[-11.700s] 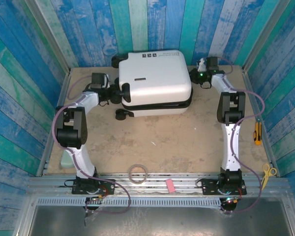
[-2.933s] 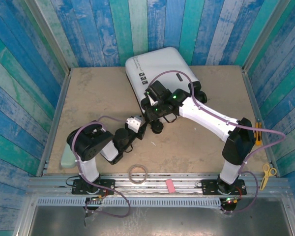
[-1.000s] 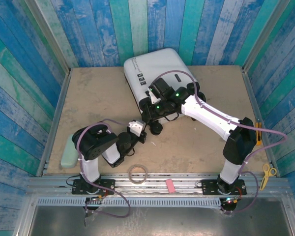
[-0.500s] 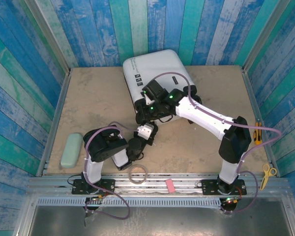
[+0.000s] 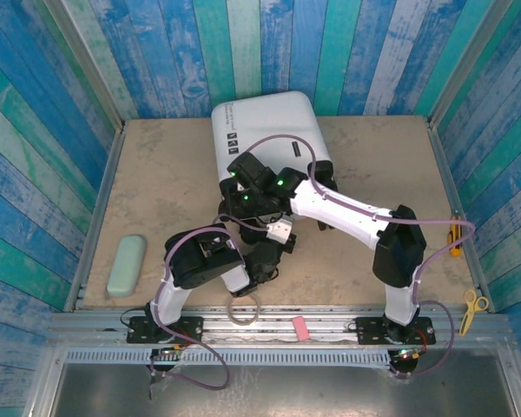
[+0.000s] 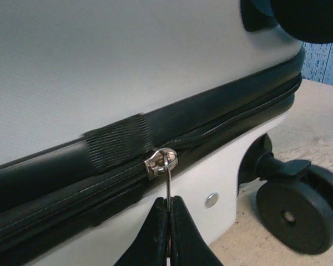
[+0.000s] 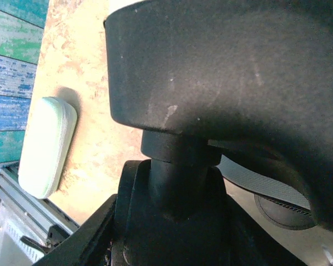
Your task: Pack the luggage
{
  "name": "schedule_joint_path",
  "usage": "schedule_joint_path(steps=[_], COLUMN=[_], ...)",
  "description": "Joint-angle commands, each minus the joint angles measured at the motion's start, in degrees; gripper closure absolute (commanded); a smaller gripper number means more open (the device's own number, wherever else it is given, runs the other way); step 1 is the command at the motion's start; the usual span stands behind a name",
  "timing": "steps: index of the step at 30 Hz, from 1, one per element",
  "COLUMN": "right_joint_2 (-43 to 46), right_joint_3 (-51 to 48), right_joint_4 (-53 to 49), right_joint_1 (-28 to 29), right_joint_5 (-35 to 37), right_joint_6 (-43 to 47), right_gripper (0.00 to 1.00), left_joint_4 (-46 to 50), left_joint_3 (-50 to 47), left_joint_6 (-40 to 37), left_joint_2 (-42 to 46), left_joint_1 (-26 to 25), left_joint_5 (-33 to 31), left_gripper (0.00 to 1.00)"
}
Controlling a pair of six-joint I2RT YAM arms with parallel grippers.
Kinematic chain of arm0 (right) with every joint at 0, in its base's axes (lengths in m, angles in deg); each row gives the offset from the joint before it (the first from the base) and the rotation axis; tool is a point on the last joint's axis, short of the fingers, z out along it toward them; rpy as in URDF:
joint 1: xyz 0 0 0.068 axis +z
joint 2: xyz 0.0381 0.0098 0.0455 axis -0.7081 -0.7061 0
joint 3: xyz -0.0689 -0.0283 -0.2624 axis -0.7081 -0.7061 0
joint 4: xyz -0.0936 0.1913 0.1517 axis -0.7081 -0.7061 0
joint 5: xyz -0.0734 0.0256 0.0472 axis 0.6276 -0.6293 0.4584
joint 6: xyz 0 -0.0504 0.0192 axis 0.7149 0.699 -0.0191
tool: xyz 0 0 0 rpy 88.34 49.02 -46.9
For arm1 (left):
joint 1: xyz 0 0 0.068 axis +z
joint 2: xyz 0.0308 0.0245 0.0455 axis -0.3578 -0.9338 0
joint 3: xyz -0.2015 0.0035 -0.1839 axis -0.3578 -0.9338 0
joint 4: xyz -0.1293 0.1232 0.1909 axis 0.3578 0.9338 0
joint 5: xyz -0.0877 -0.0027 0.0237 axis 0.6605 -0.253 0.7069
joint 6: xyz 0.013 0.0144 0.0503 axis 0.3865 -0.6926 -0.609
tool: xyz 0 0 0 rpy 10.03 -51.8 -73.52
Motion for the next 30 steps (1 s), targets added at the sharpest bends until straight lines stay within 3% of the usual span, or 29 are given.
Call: schedule_joint_path(steps=[1,2,4,7,9,13,17,22,26,30], right_joint_2=[-2.3,-2.9,-2.7,-0.3,3.0,11.4,21.4,32.8,33.7,32.1], right_joint_3=[4.7,5.4,6.3,7.9,7.5,3.9,-1.9,-12.5,-16.7,-19.5], right_joint_4=[15.2,15.0,13.4,7.3,3.2,-1.7,-4.5,-7.7,-13.8,-14.2], right_joint_1=[3.9,3.7,3.7,3.7,3.5,2.1,-0.9,-12.4,-20.9,-24.3], right_joint_5=[-4.9,-5.8,-7.1,-5.8,-3.1,0.2,4.0,7.6,7.8,6.2], right_joint_6=[3.9,4.4,7.3,14.2,18.5,23.4,24.5,24.5,27.5,29.0], right_gripper=[0.99,0.92,0.60,0.39,0.30,0.22,0.21,0.23,0.23,0.23], left_joint_4=[-0.4,-0.5,-0.8,-1.0,-1.2,-1.9,-1.5,-1.2,-0.8,-0.5], left_joint_3=[2.4,2.4,2.2,1.7,1.5,1.4,1.6,1.6,1.4,1.7], left_joint_6=[1.0,1.1,1.4,1.4,1.3,1.2,1.2,1.4,2.0,2.2], left_joint_2=[-3.7,-3.9,-4.0,-4.2,-4.4,-5.2,-5.3,-5.0,-4.5,-4.5], left_joint_1=[-1.3,-1.3,-1.3,-1.3,-1.3,-1.3,-1.3,-1.3,-1.3,-1.3], left_joint_5=[3.6,3.8,4.0,4.2,4.3,4.3,4.2,4.2,4.0,4.0], left_gripper=[1.00,1.00,1.00,1.00,1.00,1.00,1.00,1.00,1.00,1.00])
